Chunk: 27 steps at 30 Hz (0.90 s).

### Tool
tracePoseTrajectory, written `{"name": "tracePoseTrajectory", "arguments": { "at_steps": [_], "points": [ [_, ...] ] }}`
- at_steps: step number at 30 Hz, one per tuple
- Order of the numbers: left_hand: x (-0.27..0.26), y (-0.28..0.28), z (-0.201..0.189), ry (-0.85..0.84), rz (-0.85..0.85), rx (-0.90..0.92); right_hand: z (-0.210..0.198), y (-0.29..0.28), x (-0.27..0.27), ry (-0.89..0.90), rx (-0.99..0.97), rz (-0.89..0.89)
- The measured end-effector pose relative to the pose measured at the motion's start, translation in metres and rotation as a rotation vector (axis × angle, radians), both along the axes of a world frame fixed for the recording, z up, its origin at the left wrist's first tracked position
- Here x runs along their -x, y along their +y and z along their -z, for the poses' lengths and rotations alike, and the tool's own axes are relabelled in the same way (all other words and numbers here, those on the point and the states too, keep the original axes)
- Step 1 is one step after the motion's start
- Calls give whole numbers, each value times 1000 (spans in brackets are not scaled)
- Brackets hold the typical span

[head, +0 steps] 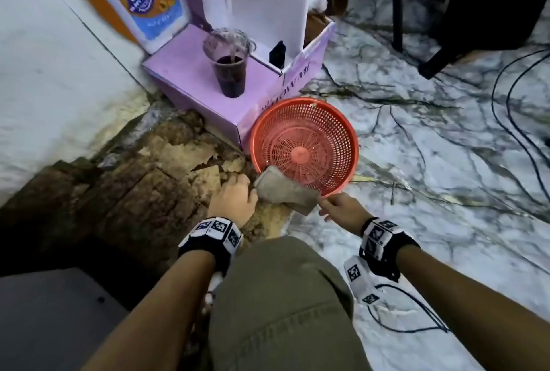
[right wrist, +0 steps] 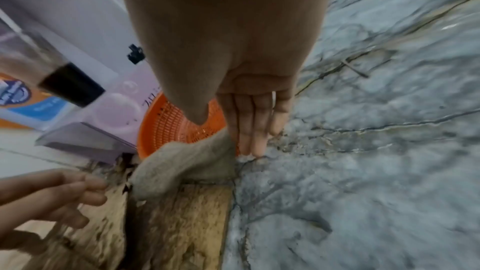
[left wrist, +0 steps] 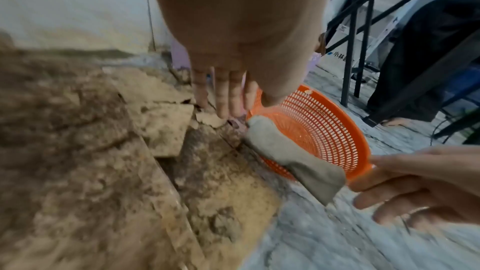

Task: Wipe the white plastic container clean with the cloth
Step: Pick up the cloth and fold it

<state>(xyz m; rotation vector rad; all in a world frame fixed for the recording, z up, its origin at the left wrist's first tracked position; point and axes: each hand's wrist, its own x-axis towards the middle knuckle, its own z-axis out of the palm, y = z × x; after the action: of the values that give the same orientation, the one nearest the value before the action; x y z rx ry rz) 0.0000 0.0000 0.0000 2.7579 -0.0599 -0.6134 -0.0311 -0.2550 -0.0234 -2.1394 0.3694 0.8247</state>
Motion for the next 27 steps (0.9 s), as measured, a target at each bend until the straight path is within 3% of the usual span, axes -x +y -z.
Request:
{"name": "tracePoseTrajectory", "arguments": {
  "at_steps": [2,6,9,12,17,22,27],
  "points": [
    [-4,-4,8,36,-24,-11,10,2,-5,39,-41,85],
    [-14,0,31,79,-54,15,23,19,-1,204,-334,457],
    [-16,2,48,129,-105,90,38,23,8,282,-451,510],
    [-20,0,61,144,-101,137,45,28,8,247,-499,566],
    [-23,-4,73,129,-156,232,56,26,10,89,-371,542],
    [-29,-4,72,120,-155,362,58,22,10,-199,-149,313],
    [-29,9,50,106,-118,485,27,26,0,-361,-265,272]
  ]
}}
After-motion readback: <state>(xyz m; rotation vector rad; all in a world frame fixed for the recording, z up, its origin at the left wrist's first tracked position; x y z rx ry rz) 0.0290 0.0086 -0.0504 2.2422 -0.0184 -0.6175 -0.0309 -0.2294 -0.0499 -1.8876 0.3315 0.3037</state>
